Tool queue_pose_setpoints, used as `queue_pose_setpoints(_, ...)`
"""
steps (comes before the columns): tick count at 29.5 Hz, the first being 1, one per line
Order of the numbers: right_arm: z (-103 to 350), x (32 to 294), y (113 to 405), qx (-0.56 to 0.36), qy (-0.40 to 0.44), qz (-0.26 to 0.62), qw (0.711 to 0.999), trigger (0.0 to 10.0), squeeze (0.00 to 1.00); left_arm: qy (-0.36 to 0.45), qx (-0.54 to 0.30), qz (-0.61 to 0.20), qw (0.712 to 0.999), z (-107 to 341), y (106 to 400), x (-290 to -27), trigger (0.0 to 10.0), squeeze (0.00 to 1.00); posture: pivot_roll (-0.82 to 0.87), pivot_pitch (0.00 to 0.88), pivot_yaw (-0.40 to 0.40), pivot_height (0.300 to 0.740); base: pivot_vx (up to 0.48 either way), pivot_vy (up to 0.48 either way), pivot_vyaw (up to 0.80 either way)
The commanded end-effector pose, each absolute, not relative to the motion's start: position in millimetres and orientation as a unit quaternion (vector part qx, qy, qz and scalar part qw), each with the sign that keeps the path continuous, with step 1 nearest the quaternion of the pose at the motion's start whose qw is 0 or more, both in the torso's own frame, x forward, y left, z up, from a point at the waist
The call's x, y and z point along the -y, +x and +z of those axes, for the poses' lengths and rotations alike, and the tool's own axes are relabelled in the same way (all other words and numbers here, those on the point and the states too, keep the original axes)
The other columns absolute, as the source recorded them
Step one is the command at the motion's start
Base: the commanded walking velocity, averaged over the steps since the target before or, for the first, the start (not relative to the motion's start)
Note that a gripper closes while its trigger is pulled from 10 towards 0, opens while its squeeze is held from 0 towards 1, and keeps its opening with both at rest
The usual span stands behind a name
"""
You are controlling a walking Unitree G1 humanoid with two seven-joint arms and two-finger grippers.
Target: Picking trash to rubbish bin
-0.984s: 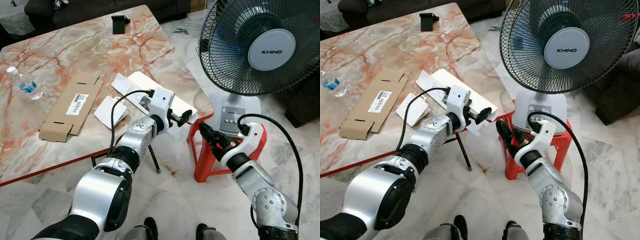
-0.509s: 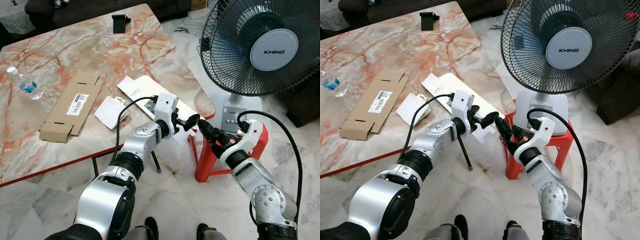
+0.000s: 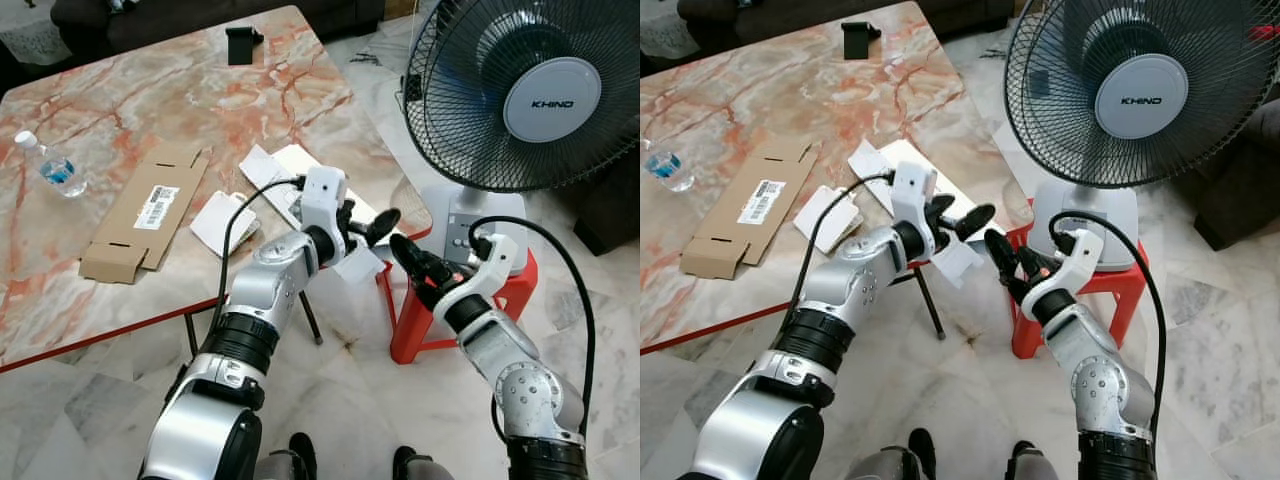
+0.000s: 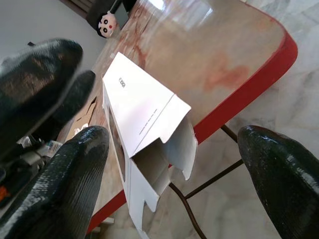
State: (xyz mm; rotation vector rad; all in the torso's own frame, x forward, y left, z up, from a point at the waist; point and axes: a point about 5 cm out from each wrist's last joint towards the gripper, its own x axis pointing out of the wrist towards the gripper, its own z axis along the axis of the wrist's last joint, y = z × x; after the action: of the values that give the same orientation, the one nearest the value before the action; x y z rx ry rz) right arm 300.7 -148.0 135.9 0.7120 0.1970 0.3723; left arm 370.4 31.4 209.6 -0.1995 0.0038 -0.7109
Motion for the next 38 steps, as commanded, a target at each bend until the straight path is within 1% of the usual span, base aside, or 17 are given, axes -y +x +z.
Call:
queue_pose_setpoints(1, 133, 142, 300, -0.105, 0.348, 0.189, 0.912, 10.0, 0.0, -0.081, 0.007, -0.319, 0.944, 213, 379, -43, 10.0, 0.0, -0.11, 0.21, 0.145, 0.74, 0.0, 0.0, 0.0)
queue_pose_setpoints(6, 134, 140, 299, -0.104, 0.35, 0.192, 0.911, 10.0, 0.0, -0.069, 0.001, -0.279, 0.958, 204, 392, -57, 10.0, 0.0, -0.13, 0.212, 0.142, 0.74, 0.0, 0.0, 0.0)
queue_pose_setpoints(9, 136, 142, 298, -0.099, 0.35, 0.191, 0.912, 10.0, 0.0, -0.069, -0.003, -0.269, 0.961, 197, 395, -62, 10.0, 0.0, -0.14, 0.217, 0.139, 0.74, 0.0, 0.0, 0.0)
queue_pose_setpoints(11, 137, 145, 298, -0.097, 0.349, 0.189, 0.913, 10.0, 0.0, -0.033, -0.029, -0.243, 0.969, 182, 398, -71, 10.0, 0.0, -0.16, 0.22, 0.137, 0.74, 0.0, 0.0, 0.0)
queue_pose_setpoints(15, 139, 148, 297, -0.094, 0.346, 0.187, 0.915, 10.0, 0.0, -0.047, -0.053, -0.228, 0.971, 172, 399, -77, 10.0, 0.0, -0.18, 0.222, 0.138, 0.74, 0.0, 0.0, 0.0)
queue_pose_setpoints(18, 145, 153, 295, -0.079, 0.35, 0.182, 0.915, 10.0, 0.0, -0.045, -0.075, -0.24, 0.967, 161, 396, -74, 10.0, 0.0, -0.19, 0.225, 0.139, 0.74, 0.0, 0.0, 0.0)
queue_pose_setpoints(22, 145, 154, 294, -0.078, 0.352, 0.183, 0.915, 10.0, 0.0, -0.048, -0.081, -0.252, 0.963, 154, 393, -69, 10.0, 0.0, -0.19, 0.225, 0.139, 0.74, 0.0, 0.0, 0.0)
queue_pose_setpoints(25, 144, 152, 296, -0.081, 0.351, 0.184, 0.915, 10.0, 0.0, -0.043, -0.094, -0.287, 0.952, 143, 385, -57, 10.0, 0.0, -0.18, 0.226, 0.134, 0.74, 0.0, 0.0, 0.0)
queue_pose_setpoints(30, 144, 151, 296, -0.082, 0.352, 0.186, 0.914, 10.0, 0.0, -0.035, -0.095, -0.326, 0.94, 136, 378, -46, 10.0, 0.0, -0.18, 0.224, 0.135, 0.74, 0.0, 0.0, 0.0)
queue_pose_setpoints(34, 142, 150, 297, -0.086, 0.351, 0.188, 0.913, 10.0, 0.0, -0.035, -0.083, -0.332, 0.939, 140, 378, -44, 10.0, 0.0, -0.17, 0.221, 0.134, 0.74, 0.0, 0.0, 0.0)
queue_pose_setpoints(38, 139, 147, 296, -0.094, 0.348, 0.194, 0.912, 10.0, 0.0, -0.037, -0.057, -0.32, 0.945, 154, 384, -50, 10.0, 0.0, -0.16, 0.218, 0.132, 0.74, 0.0, 0.0, 0.0)
